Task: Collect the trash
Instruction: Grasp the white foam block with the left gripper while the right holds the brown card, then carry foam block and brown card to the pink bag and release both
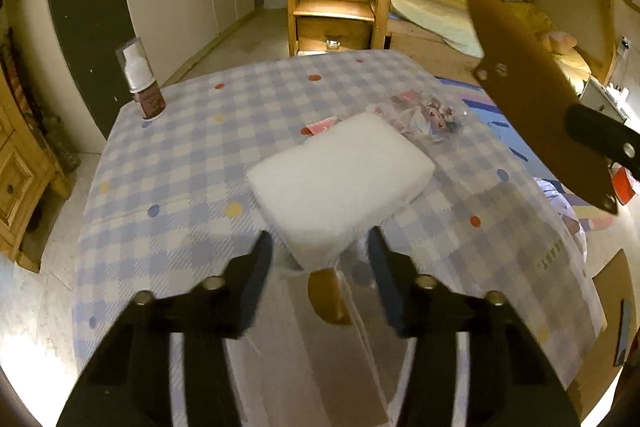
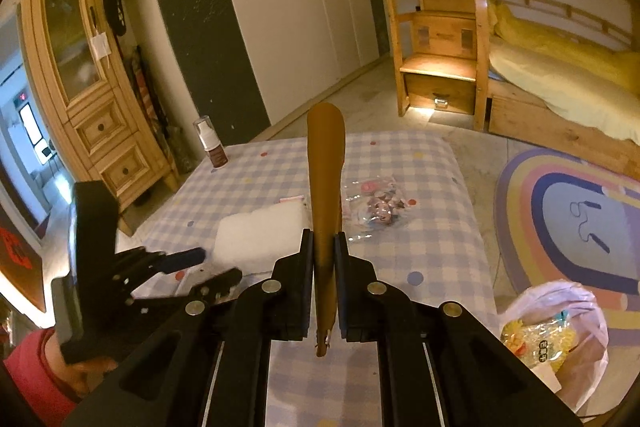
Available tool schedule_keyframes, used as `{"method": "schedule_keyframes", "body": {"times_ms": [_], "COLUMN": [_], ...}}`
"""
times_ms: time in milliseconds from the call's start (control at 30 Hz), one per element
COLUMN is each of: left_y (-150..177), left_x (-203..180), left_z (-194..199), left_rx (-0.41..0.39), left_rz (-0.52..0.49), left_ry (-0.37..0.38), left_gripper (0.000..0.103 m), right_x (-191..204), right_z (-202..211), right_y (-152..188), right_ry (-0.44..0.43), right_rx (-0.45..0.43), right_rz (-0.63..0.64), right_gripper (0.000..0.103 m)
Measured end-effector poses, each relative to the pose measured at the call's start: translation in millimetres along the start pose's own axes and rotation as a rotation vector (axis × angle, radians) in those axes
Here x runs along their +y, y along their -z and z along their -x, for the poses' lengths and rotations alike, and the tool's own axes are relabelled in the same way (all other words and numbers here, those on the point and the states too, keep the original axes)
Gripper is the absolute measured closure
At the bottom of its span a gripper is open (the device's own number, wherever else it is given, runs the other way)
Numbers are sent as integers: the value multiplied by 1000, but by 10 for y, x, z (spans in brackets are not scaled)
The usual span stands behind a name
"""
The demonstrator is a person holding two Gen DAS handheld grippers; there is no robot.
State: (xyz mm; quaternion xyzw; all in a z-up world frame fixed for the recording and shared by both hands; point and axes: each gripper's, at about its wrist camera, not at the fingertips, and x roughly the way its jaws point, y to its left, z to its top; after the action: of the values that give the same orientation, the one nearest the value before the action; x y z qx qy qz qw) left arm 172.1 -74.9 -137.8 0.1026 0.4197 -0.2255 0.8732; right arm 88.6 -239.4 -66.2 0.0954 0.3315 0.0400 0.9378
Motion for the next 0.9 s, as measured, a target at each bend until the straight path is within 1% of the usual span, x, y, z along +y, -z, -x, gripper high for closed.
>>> {"method": "schedule_keyframes", "body": {"times_ms": [67, 133, 267, 333, 433, 533, 633, 733, 800, 900], "left_y": [-13, -35, -109, -129, -104, 0, 104, 199, 246, 266], "left_x": [-2, -20, -52, -117, -281, -545, -811, -1158, -1431, -1754], "left_z": [-5, 28, 293, 522, 802, 1020, 1109, 1098, 1028, 968], "left_rx": [-8, -31, -130, -188, -247, -281, -291, -287, -257, -234], "left_rz": [-2, -3, 29, 30, 12, -13, -34, -85, -133, -190], "left_ry": [13, 23, 49, 53, 51, 53, 65, 94, 137, 181], "left_gripper": [80, 84, 85, 85, 85, 85, 84, 84, 84, 83], "right_x": [-49, -73, -139, -172, -253, -341, -497, -671, -789, -991], "right_z": [15, 37, 197, 317, 586, 755, 980, 1169, 1294, 1491], "right_y": [21, 36, 32, 29, 87, 168, 347, 514, 623, 785], "right_ry": [1, 6, 11, 14, 28, 45, 88, 133, 165, 222], "right_rx": [0, -5, -33, -55, -94, -109, -111, -106, -103, -106], "right_rz": [-4, -12, -29, -39, -62, -81, -117, -152, -175, -214], "right_gripper": [93, 93, 93, 93, 93, 93, 93, 93, 93, 93]}}
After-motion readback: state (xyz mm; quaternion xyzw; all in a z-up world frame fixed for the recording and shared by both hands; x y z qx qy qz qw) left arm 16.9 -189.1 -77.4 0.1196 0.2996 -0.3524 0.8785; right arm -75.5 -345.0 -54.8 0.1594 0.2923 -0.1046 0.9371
